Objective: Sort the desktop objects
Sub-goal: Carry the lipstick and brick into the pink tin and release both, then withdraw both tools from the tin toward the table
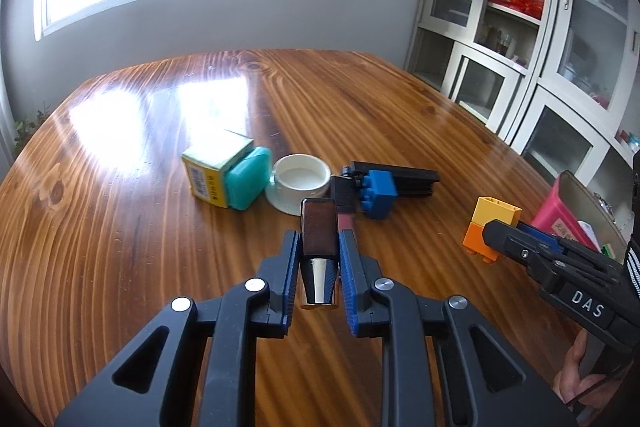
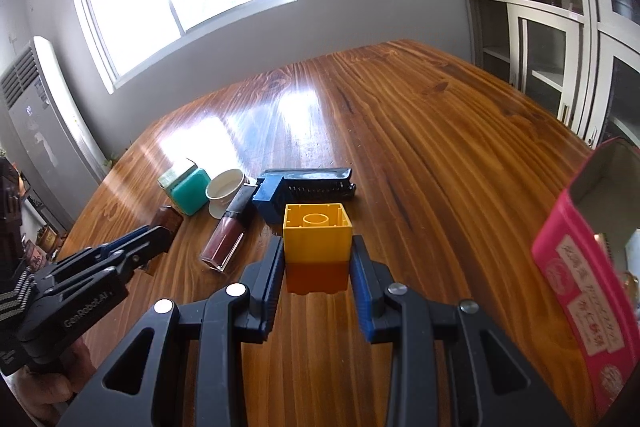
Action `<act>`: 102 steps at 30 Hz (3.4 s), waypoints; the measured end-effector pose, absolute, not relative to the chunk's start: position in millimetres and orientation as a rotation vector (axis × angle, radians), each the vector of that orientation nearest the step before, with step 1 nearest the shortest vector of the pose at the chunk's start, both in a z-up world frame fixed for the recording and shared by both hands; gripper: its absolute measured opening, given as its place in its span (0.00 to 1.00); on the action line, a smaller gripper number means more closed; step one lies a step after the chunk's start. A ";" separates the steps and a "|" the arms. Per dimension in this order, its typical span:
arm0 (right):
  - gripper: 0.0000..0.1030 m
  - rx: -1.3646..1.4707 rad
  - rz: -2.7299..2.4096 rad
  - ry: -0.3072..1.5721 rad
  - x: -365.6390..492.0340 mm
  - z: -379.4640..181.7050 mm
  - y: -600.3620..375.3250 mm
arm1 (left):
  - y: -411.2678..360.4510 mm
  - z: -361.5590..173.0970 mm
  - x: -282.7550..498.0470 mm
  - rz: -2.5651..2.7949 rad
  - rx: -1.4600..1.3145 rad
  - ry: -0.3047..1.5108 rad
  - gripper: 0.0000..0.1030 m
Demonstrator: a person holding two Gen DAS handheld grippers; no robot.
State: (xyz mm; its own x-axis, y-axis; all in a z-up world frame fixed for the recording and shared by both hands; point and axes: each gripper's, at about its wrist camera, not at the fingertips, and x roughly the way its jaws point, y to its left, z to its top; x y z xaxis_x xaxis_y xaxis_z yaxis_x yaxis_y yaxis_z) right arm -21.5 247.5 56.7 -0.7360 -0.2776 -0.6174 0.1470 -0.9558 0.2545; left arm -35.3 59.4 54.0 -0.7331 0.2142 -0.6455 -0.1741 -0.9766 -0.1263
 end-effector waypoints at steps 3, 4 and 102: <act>0.35 0.984 -2.734 -0.281 -11.2 63.8 253.9 | 69.7 58.3 -32.9 2.727 -1.016 -0.086 0.21; 0.35 0.971 -2.745 -0.284 -6.8 67.0 257.0 | 72.8 59.6 -31.7 2.721 -1.010 -0.085 0.21; 0.58 0.822 -3.066 -0.575 89.2 90.0 426.6 | 251.9 92.3 -27.8 2.475 -0.912 0.071 0.66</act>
State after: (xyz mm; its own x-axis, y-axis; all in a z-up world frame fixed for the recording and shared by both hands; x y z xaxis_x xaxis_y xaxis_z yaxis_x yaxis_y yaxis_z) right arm 89.2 426.6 90.0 -0.8668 -0.0102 -0.4985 -0.1710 -0.9330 0.3166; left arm -27.8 251.9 92.3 -0.6520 0.4350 -0.6211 -0.4697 -0.8747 -0.1195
